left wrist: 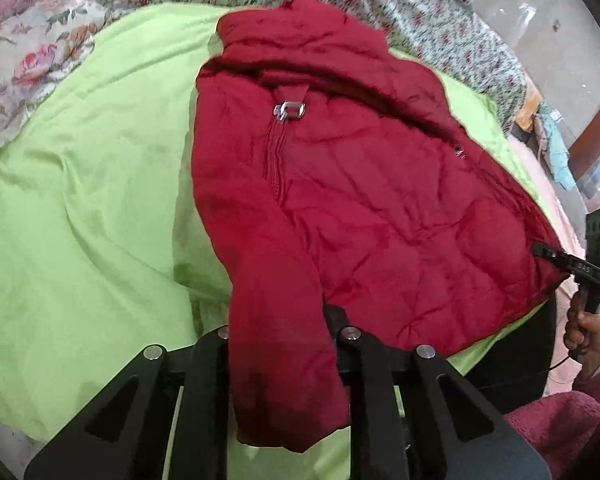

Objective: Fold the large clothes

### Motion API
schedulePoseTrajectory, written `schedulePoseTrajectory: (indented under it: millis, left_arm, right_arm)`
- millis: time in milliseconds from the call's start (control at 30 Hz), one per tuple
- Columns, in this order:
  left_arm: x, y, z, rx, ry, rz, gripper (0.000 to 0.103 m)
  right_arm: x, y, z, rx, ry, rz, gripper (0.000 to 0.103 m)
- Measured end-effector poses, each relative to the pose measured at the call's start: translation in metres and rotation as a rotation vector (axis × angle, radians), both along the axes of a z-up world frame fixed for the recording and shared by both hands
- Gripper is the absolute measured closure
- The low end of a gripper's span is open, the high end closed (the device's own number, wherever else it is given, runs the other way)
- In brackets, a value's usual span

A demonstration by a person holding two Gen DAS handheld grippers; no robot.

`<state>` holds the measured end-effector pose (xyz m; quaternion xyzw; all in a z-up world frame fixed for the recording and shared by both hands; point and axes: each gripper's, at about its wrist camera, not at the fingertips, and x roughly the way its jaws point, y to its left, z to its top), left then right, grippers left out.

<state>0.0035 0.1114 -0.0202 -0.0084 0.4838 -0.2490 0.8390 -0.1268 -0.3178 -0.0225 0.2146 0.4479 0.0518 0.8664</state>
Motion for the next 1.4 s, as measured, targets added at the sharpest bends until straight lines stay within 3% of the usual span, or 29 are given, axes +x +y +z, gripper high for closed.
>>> schedulePoseTrajectory:
  millis: [267, 467, 833, 1400]
  left_arm:
    - [0.019, 0.009, 0.049, -0.133, -0.074, 0.016, 0.09]
    - [0.051, 0.001, 0.089, -0.21, -0.172, 0.05, 0.09]
    - [0.105, -0.015, 0.114, -0.187, -0.242, 0.138, 0.089]
    - [0.193, -0.05, 0.117, -0.153, -0.241, 0.219, 0.089]
  right_arm:
    - [0.001, -0.02, 0.031, 0.166, -0.156, 0.025, 0.083]
    - [0.023, -0.032, 0.061, 0.193, -0.289, 0.016, 0.084]
    - [0.081, -0.052, 0.096, 0.177, -0.408, -0.057, 0.084]
    - [0.175, -0.067, 0.102, 0.085, -0.403, -0.156, 0.083]
